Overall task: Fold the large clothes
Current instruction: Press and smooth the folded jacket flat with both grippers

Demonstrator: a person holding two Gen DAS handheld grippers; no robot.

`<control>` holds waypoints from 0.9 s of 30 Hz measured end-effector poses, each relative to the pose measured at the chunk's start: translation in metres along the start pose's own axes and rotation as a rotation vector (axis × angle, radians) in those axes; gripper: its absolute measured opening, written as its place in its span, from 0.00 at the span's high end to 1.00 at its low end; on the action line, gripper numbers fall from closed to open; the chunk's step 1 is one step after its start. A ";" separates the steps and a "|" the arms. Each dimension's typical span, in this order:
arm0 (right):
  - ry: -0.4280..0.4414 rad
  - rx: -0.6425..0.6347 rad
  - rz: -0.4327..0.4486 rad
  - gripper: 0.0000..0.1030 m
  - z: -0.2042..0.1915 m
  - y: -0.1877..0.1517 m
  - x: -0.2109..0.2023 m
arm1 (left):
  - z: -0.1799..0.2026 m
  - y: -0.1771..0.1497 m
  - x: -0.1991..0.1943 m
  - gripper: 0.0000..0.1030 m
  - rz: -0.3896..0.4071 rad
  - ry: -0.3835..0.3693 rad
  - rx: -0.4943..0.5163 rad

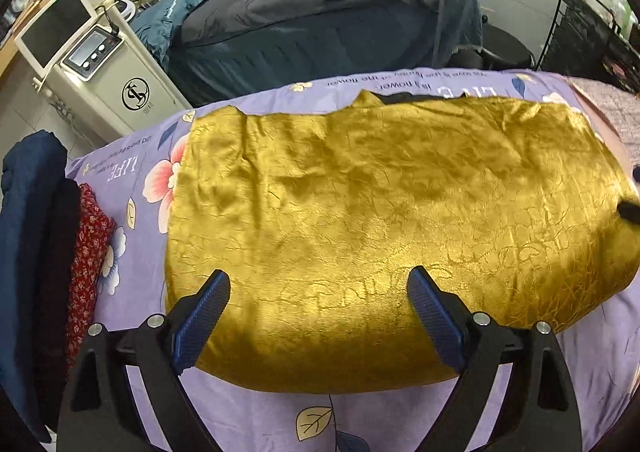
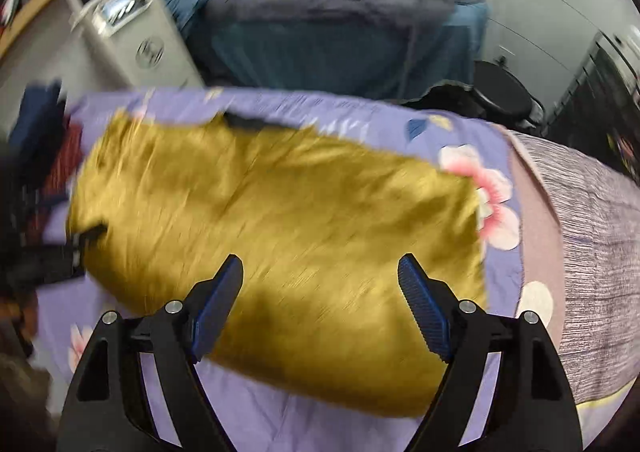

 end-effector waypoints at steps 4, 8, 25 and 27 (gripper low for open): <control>-0.058 0.035 -0.118 0.22 0.004 -0.035 0.037 | 0.004 -0.006 0.020 0.08 -0.062 -0.005 -0.007; -0.074 0.048 -0.160 0.14 0.009 -0.037 0.054 | 0.001 -0.008 0.045 0.05 -0.128 -0.019 -0.027; -0.108 0.053 -0.299 0.05 0.012 -0.035 0.098 | 0.011 -0.008 0.099 0.04 -0.281 -0.074 -0.061; -0.109 0.059 -0.312 0.05 0.013 -0.034 0.102 | 0.010 -0.010 0.102 0.04 -0.297 -0.079 -0.065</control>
Point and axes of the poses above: each gripper's, at about its wrist camera, not at the fingertips, and x roughly the way its jaws point, z to its right, y to its top, the point moved 8 cm from there along x, roughly the way its jaws point, and after that the axes turned 8 degrees about -x, right-handed, at the moved point
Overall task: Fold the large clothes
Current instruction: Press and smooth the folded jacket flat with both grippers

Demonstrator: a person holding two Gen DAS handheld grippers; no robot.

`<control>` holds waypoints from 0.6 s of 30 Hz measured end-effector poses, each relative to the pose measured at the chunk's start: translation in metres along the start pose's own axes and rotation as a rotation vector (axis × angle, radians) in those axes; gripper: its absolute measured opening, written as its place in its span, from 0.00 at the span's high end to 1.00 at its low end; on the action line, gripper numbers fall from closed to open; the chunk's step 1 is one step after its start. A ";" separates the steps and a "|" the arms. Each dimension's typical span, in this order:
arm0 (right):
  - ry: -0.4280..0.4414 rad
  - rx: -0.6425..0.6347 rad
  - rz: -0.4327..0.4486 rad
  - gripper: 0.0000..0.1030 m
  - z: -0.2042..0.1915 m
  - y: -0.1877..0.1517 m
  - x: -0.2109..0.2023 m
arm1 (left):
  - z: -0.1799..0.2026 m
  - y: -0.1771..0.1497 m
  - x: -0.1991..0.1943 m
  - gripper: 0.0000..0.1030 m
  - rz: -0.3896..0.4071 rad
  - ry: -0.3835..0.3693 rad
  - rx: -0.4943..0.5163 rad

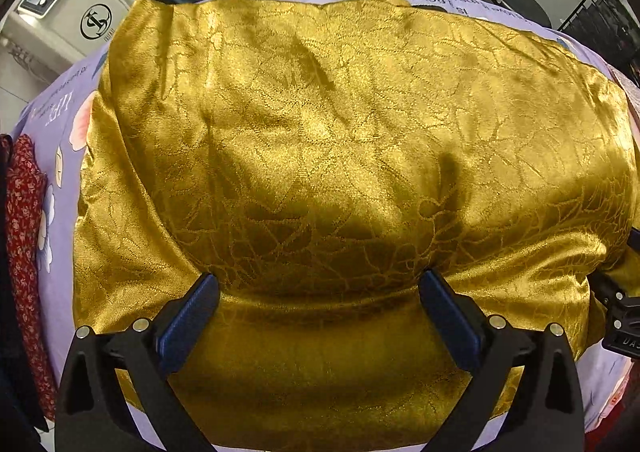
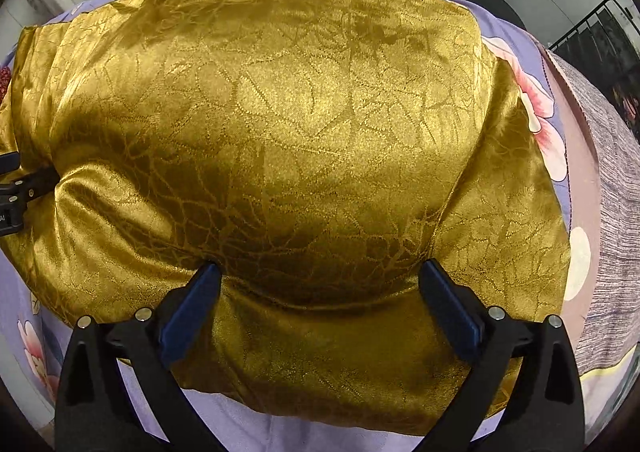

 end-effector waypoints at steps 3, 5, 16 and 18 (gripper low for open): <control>-0.009 0.008 -0.022 0.05 0.000 0.001 0.003 | 0.002 0.001 0.005 0.04 -0.017 0.004 0.006; -0.018 0.014 -0.029 0.05 -0.001 0.002 0.005 | 0.003 0.001 0.007 0.04 -0.026 0.007 0.002; -0.040 0.037 0.020 0.05 -0.008 -0.004 0.000 | 0.001 0.009 0.001 0.04 -0.034 0.000 -0.008; -0.032 0.051 0.015 0.05 -0.009 -0.008 -0.010 | 0.001 0.010 -0.009 0.05 -0.016 -0.002 -0.029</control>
Point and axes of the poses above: each gripper's, at about its wrist camera, not at the fingertips, and x roughly the way its jaws point, z to its right, y to its top, the point moved 8 cm from there along x, roughly the way its jaws point, and after that the axes turned 8 degrees about -x, right-handed, at the moved point
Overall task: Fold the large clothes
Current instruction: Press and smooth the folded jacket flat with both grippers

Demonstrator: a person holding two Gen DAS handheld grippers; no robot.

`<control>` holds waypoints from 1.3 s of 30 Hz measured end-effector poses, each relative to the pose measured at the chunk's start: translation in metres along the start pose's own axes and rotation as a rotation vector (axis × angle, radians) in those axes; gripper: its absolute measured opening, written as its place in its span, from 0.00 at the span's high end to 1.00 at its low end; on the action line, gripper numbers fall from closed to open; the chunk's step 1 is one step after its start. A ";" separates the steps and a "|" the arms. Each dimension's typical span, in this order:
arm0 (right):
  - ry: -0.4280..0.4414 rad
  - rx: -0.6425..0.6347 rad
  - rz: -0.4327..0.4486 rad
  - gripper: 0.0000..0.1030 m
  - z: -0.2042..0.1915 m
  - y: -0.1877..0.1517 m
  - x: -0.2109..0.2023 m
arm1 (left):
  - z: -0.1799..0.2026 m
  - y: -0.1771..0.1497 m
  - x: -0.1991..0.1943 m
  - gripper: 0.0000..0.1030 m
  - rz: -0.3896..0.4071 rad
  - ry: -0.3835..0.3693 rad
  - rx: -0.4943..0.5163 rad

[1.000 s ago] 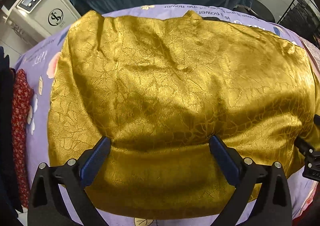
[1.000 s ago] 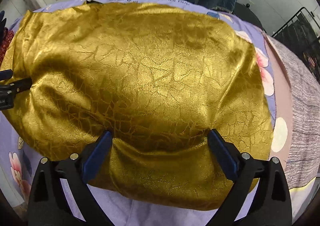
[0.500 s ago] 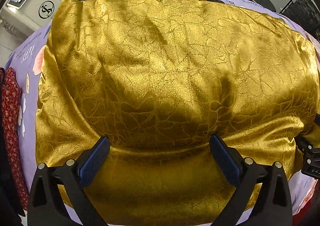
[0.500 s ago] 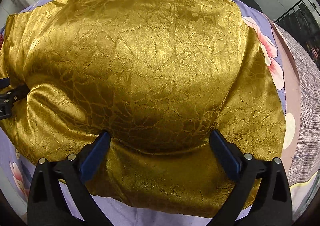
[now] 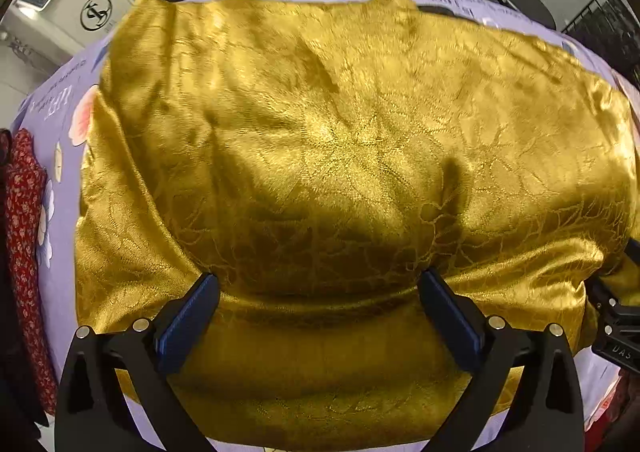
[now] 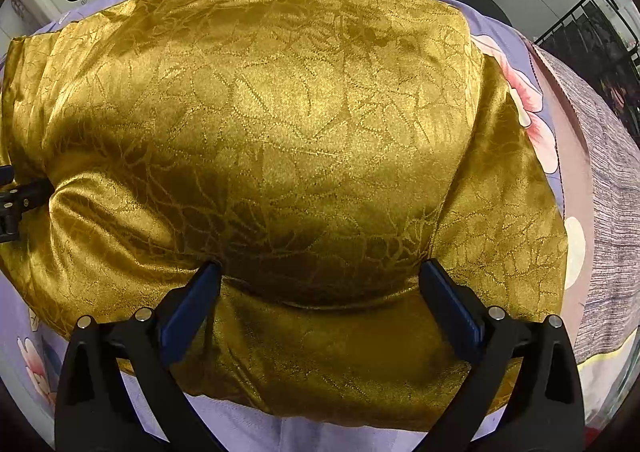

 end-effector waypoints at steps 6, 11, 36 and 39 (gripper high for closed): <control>0.027 0.039 0.090 0.05 0.005 0.002 -0.028 | 0.000 -0.002 -0.035 0.06 0.085 -0.025 -0.045; 0.062 0.064 0.129 0.05 0.014 0.000 -0.045 | -0.003 -0.013 -0.049 0.06 0.099 -0.046 -0.044; -0.155 -0.028 0.668 0.05 -0.026 -0.040 -0.027 | 0.007 -0.048 -0.041 0.05 0.288 0.059 0.006; -0.146 -0.024 0.671 0.05 -0.025 -0.040 -0.027 | 0.009 -0.047 -0.041 0.05 0.293 0.071 0.013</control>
Point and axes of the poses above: each gripper's, at about its wrist camera, not at the fingertips, and x roughly the way its jaws point, z to its right, y to its top, the point moved 8 cm from there along x, roughly the way its jaws point, and after that the axes turned 8 degrees about -x, right-handed, at the moved point
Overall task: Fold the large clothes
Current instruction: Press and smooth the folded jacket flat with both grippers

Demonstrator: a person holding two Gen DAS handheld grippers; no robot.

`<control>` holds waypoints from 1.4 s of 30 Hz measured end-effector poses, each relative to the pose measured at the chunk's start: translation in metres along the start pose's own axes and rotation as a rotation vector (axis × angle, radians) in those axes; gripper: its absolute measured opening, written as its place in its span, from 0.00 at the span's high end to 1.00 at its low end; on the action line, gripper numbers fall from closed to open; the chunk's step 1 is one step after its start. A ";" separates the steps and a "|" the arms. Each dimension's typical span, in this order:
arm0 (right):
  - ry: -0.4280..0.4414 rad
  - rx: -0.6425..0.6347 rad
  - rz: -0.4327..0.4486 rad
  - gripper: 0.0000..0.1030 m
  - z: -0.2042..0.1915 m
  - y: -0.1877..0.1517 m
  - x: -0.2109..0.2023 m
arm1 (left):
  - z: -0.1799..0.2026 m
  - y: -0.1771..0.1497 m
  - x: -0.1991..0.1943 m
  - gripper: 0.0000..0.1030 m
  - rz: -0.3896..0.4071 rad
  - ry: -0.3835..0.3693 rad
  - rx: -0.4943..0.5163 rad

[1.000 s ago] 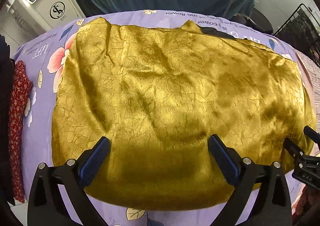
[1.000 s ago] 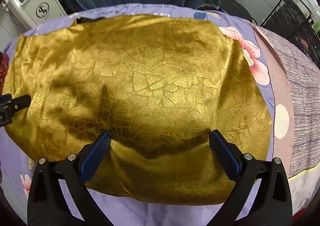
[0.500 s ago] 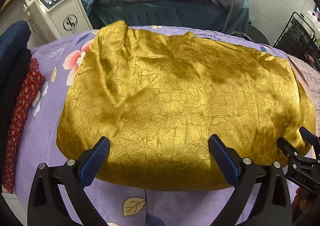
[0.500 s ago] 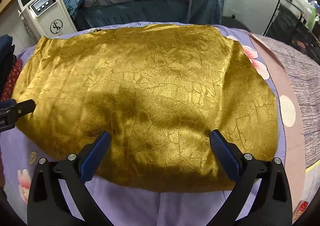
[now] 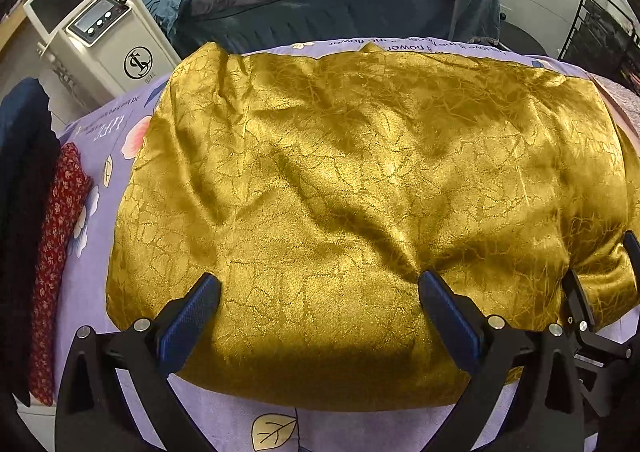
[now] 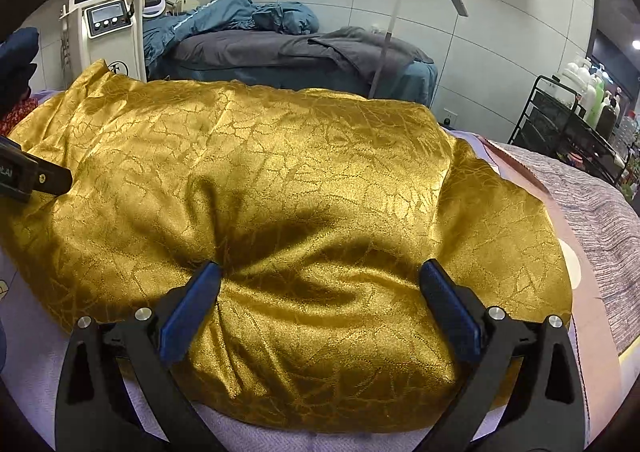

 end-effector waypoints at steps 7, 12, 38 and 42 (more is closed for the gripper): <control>-0.001 0.000 0.000 0.05 0.000 0.000 -0.001 | 0.000 -0.002 0.000 0.05 0.009 0.010 0.006; -0.001 0.001 0.000 0.05 0.000 0.000 0.000 | 0.004 0.001 0.003 0.05 -0.002 0.039 0.029; -0.001 0.001 0.001 0.05 0.001 -0.001 0.000 | 0.011 0.010 0.008 0.05 -0.039 0.029 0.087; -0.001 0.001 0.001 0.05 0.001 -0.001 0.000 | 0.004 0.008 0.006 0.05 -0.040 -0.014 0.029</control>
Point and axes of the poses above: each gripper's, at about its wrist camera, not at the fingertips, and x roughly the way its jaws point, z to its right, y to its top, the point moved 8 cm from there along x, roughly the way its jaws point, and after that the axes turned 8 degrees about -x, right-handed, at the moved point
